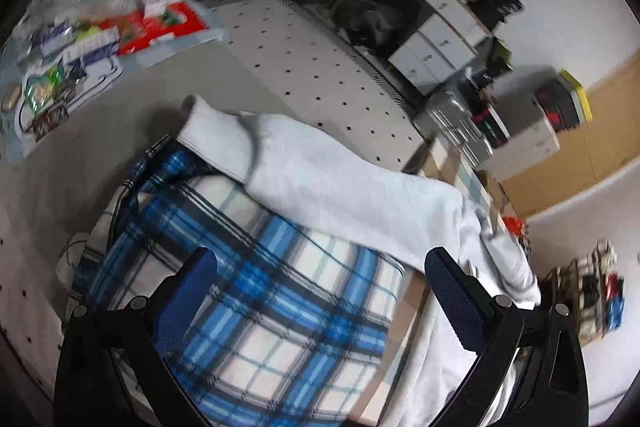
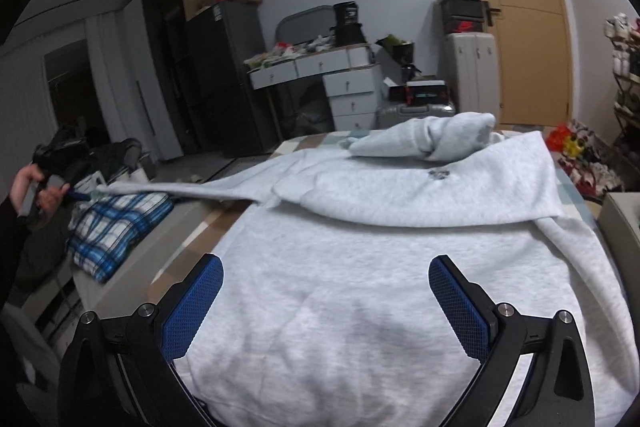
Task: Fold large clothes
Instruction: 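Grasp the other sleeve cuff with the left gripper and lift it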
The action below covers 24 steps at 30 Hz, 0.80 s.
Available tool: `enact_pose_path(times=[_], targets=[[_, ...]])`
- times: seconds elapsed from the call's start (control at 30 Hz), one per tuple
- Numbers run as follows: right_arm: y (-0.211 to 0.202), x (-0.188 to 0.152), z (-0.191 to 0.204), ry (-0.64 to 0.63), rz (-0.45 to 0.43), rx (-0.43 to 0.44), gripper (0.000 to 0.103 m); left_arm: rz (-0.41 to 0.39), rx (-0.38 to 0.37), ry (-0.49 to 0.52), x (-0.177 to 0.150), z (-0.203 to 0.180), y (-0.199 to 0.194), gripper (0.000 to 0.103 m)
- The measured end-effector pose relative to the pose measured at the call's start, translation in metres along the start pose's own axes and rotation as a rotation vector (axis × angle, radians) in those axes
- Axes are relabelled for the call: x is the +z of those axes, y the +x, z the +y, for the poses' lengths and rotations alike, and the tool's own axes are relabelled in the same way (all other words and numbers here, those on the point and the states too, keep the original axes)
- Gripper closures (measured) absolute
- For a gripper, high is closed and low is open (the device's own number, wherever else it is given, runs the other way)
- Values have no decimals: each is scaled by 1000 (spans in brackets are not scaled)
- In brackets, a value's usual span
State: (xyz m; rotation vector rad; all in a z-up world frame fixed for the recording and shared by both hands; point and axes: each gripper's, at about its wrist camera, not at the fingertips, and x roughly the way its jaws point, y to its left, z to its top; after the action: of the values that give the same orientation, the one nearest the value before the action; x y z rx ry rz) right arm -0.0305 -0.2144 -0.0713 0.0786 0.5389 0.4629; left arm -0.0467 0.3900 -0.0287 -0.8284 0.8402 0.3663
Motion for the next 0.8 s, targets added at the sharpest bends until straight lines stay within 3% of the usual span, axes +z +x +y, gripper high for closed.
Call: enact_pose_path(times=[0.13,0.3,0.43,0.47,0.53,0.57,0.67,0.7,0.8], targets=[[1,-6,8,-66,11,-29,0,55,-36,-55,9,-5,28,2],[8,-7,8,-48,64,-5,0,38,38,-157,31,-2,47,2],[10,-8,5,-39,75,-9,0,40,171,-118,38,-10,58,4],[9,-8,4,-37,74,-11,0,23,202,-96,39,-12,56,9],[8,-8,1,-25,72,-14,0,16,351,-32,39,-18,64,49],[7,-7,1,-18,71,-17,0,22,409,1,37,-22,70,55],[7,-6,-3,4,71,-17,0,6,426,33,32,-18,64,76],[7,-6,-3,9,71,-16,0,7,397,30,31,-16,60,87],[7,-5,-5,25,76,-15,0,-28,354,29,32,-18,48,89]])
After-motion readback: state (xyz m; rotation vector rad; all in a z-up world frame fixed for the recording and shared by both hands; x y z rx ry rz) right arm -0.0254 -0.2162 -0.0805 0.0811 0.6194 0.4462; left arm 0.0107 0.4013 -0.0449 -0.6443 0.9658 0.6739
